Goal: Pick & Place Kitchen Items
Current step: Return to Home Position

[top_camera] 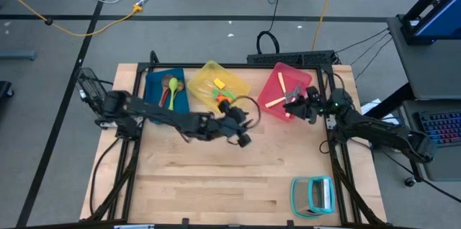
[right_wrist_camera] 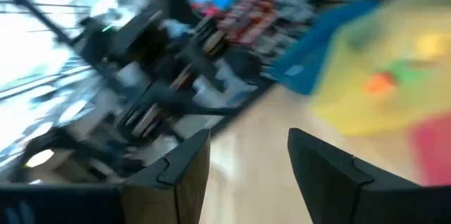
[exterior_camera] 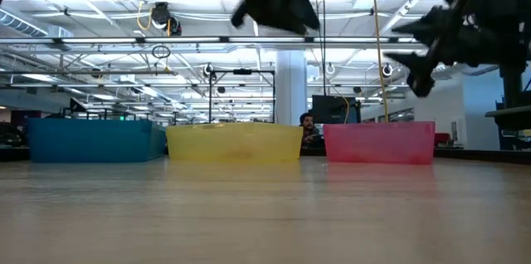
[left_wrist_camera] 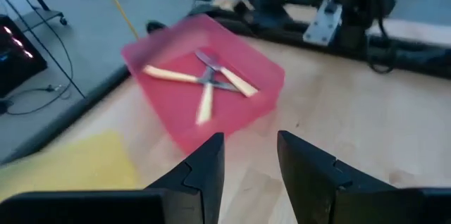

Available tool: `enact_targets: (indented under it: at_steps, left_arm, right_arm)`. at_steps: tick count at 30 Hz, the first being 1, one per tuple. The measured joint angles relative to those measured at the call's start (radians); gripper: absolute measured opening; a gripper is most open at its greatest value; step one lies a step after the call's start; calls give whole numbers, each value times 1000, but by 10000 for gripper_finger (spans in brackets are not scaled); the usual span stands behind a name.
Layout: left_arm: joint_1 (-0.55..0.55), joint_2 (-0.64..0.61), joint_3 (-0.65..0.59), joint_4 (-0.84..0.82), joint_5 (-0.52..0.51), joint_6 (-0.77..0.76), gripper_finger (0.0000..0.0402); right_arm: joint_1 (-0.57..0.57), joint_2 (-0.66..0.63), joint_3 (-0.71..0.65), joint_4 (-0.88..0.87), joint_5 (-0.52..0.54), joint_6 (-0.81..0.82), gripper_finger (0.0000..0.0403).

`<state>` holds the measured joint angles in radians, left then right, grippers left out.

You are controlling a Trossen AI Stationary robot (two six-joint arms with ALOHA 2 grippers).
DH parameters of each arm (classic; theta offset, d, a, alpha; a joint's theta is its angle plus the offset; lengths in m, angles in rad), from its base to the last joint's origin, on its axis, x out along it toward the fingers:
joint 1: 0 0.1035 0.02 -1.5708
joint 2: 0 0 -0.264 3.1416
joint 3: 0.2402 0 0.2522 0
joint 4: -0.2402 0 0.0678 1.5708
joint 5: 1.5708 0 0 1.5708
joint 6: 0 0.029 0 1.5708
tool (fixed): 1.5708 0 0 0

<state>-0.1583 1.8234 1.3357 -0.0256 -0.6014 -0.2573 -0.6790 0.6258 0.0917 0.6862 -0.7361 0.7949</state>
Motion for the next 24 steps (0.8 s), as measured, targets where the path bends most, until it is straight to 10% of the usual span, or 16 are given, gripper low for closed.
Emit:
enact_targets:
  at_steps: [14,24]
  left_arm:
    - [-23,-574,-48,-442,93,15,136]
    - [-12,-1043,-473,-366,197,58,136]
  right_arm:
    - [229,-119,0,224,33,76,187]
    - [207,-119,0,184,27,-109,187]
